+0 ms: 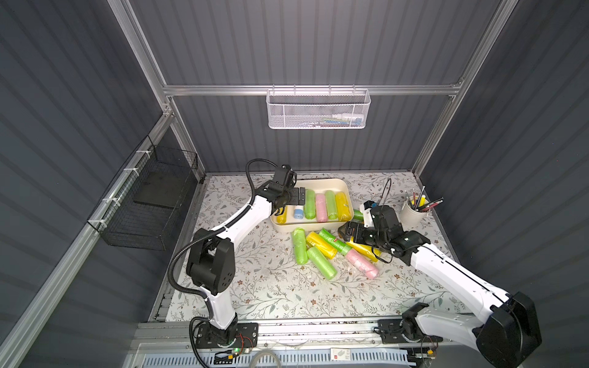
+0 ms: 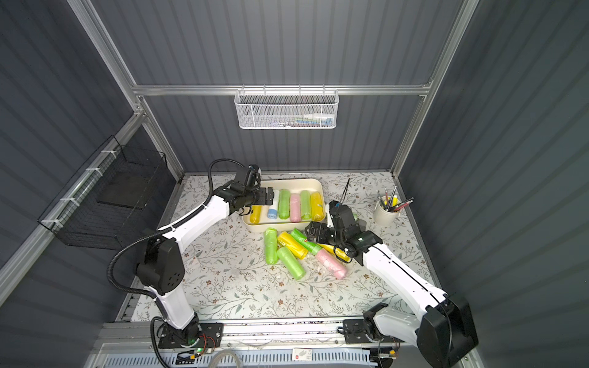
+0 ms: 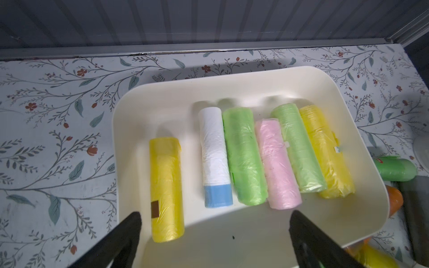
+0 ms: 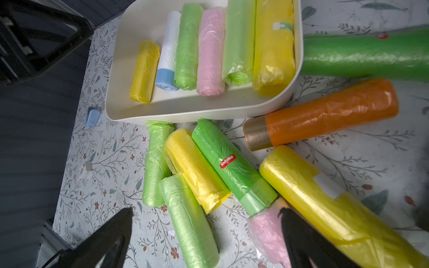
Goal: Put the roll of trash bags into the storage box
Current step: Place the roll of trash bags in the storage box, then pick up the roll of trash bags from the center of the board.
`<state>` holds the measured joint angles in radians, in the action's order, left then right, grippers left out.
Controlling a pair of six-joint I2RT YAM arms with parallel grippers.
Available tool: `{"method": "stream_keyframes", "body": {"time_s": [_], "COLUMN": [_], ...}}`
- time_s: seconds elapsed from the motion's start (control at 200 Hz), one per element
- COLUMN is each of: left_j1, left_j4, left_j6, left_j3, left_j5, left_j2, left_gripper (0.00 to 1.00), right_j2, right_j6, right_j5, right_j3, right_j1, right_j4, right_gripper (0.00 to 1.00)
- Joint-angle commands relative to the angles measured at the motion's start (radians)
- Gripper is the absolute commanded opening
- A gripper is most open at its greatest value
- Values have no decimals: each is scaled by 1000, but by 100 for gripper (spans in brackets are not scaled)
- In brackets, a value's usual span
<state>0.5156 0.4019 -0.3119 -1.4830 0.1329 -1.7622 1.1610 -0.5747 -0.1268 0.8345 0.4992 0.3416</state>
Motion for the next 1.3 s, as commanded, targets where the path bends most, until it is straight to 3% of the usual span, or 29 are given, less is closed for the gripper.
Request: {"method": "stream_keyframes", "body": {"time_s": [0.0,0.175,0.29,0.555,0.865,1.291], "left_j1": [3,3,3,2,3,1], "left_j4": [-31,-93,-115,-105,-118,-155], "left_j6": [-69,-122,-149,-205,-234,-380], "left_j3": [129,357,494,662,739,840], "left_j5": [-31,-112,-104,-159,-232,-304], "left_j2": [107,323,452,665,735,808], "left_gripper": [100,100,100,100,100,100], "right_j2": [-7,38,72,208,304,379], "right_j6": [6,5,-27,-42,-19,9], "right_j5": [54,152,175,226,187,160], "right_j3": [28,58,51,107,149,133], "right_j1": [44,151,200,314,399,407], "right_j4": [42,161,168,207,205,170], "right_gripper": [99,99,99,96,87,76]}}
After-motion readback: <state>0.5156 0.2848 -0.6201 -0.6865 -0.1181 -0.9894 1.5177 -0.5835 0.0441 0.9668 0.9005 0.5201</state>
